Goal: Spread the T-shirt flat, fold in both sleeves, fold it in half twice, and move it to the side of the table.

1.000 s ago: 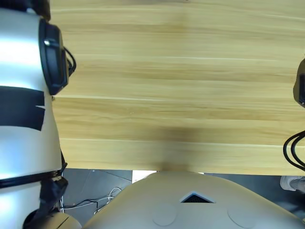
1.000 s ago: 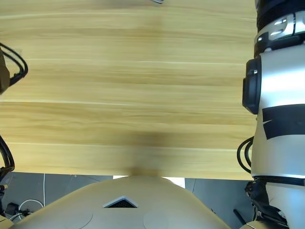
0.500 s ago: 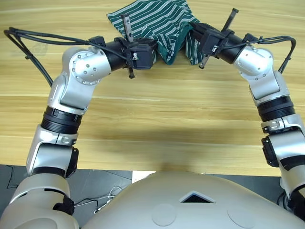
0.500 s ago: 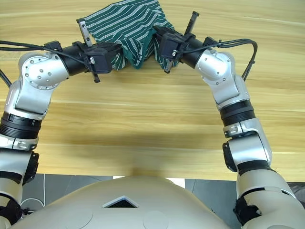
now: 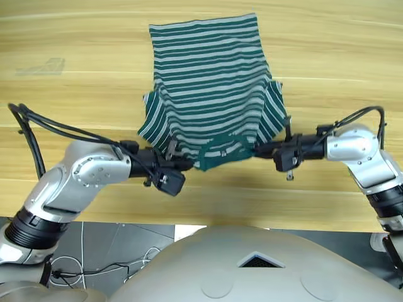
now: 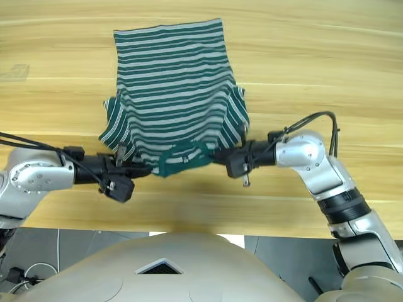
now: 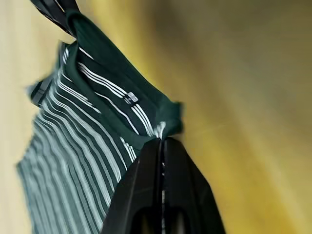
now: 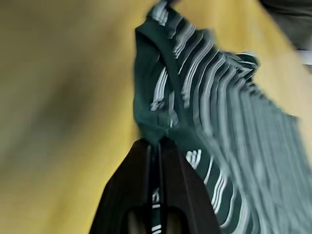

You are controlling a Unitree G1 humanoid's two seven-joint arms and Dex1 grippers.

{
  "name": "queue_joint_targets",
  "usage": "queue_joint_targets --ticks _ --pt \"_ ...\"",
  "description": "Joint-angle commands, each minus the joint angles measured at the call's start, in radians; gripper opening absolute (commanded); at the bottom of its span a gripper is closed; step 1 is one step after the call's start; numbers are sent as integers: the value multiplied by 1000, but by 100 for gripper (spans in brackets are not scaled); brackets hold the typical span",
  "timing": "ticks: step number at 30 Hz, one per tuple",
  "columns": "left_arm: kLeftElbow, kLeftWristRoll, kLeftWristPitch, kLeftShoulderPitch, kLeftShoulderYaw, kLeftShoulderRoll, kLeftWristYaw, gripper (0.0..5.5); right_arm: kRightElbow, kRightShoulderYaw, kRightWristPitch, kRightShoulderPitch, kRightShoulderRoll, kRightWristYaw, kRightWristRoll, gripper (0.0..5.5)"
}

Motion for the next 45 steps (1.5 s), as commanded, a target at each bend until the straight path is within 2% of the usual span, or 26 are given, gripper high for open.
queue_joint_targets --ticks 1,3,10,14,19,20,23,30,33,36,37,42,45 --pt "-19 27 -23 81 -31 37 -25 0 -31 24 8 39 -36 53 -13 5" --pt "-29 30 -25 109 -29 43 -26 0 -37 37 5 56 -45 70 -28 5" --pt "-26 28 -12 139 -15 65 -40 112 -16 22 9 71 3 32 -8 0" --pt "29 53 -15 115 14 63 -19 186 -32 -1 55 87 19 36 77 0" --pt "-17 -81 30 116 49 42 -37 264 -82 -24 148 116 -6 84 197 0" --pt "-34 -143 53 118 69 46 -46 279 -102 -30 185 126 -26 111 238 34" --pt "-76 -340 123 121 148 51 -68 322 -146 -72 270 151 -66 175 367 81" --pt "-99 -788 278 105 356 21 -91 436 -182 -227 377 151 -51 197 580 206" --pt "-28 -664 255 73 345 -12 -40 489 -96 -253 316 101 7 105 456 266" --pt "181 -78 83 -29 230 -26 219 524 57 -242 164 37 60 -33 207 305" --pt "214 35 39 -41 208 -25 272 540 87 -239 135 26 64 -57 161 330" --pt "218 159 -40 -47 186 -96 396 540 241 -200 -35 -38 56 -226 -135 418" --pt "266 220 -83 -53 177 -111 441 540 297 -187 -93 -54 53 -274 -214 464"
